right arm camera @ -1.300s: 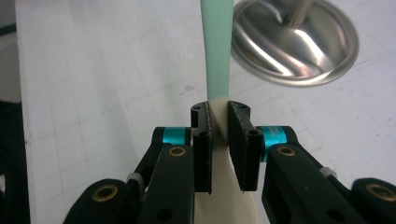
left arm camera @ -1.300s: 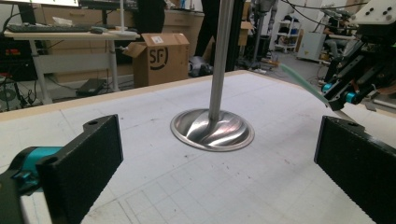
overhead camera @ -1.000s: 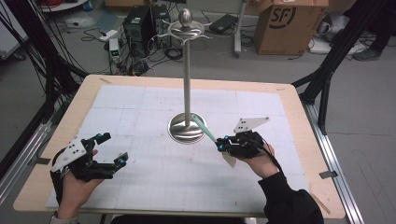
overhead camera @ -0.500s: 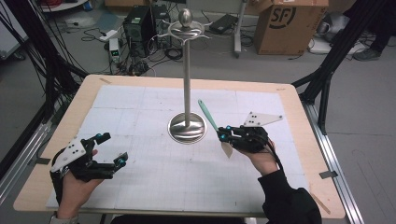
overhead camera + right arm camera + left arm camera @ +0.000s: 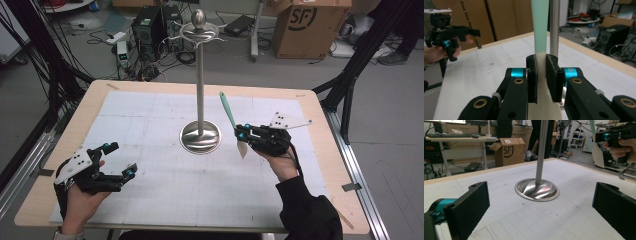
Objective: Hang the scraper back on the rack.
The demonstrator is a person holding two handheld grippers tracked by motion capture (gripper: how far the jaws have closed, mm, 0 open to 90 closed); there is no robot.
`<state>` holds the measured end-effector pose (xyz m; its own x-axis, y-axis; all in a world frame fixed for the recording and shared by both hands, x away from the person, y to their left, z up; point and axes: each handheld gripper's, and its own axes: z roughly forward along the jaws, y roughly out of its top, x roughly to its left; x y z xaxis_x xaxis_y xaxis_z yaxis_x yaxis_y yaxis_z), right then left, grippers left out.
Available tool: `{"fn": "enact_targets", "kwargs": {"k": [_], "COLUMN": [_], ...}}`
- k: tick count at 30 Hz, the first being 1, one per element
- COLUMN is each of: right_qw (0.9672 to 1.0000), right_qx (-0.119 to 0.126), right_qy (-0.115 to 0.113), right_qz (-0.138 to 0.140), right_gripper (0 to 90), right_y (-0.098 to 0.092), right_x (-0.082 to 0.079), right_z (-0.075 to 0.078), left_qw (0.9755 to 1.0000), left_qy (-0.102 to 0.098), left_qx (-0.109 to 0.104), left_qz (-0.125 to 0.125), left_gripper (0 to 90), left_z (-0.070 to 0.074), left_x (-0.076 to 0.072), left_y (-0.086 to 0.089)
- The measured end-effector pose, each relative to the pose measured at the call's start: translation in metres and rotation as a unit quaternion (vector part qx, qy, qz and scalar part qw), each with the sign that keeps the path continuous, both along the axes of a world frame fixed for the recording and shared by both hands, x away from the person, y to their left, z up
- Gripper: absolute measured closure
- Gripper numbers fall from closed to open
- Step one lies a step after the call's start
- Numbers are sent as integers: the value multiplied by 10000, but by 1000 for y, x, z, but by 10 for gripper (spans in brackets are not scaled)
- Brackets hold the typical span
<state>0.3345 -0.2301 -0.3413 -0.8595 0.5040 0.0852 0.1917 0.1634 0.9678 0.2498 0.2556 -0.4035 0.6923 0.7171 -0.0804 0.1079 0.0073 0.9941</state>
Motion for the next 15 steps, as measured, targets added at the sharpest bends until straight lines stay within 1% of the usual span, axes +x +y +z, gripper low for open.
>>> {"fn": "enact_targets", "kwargs": {"k": [5,7,9,12,15], "right_qw": [9999,9998,9996,9992,9991], "right_qx": [100,104,164,306,315], "right_qy": [-121,-172,-220,-246,-272], "right_qz": [50,42,39,41,62], "right_gripper": [803,803,803,803,803], "right_y": [0,0,-1,0,2], "right_x": [2,4,6,10,13], "right_z": [11,17,22,29,34], "left_qw": [10000,10000,10000,10000,10000], "left_qy": [0,3,8,7,-3], "left_qx": [-4,2,9,4,-4], "left_qz": [-1,0,0,-3,-9], "left_gripper": [17,18,18,18,18], "left_z": [0,0,0,0,0], "left_x": [0,0,0,0,0], "left_y": [0,0,0,0,1]}}
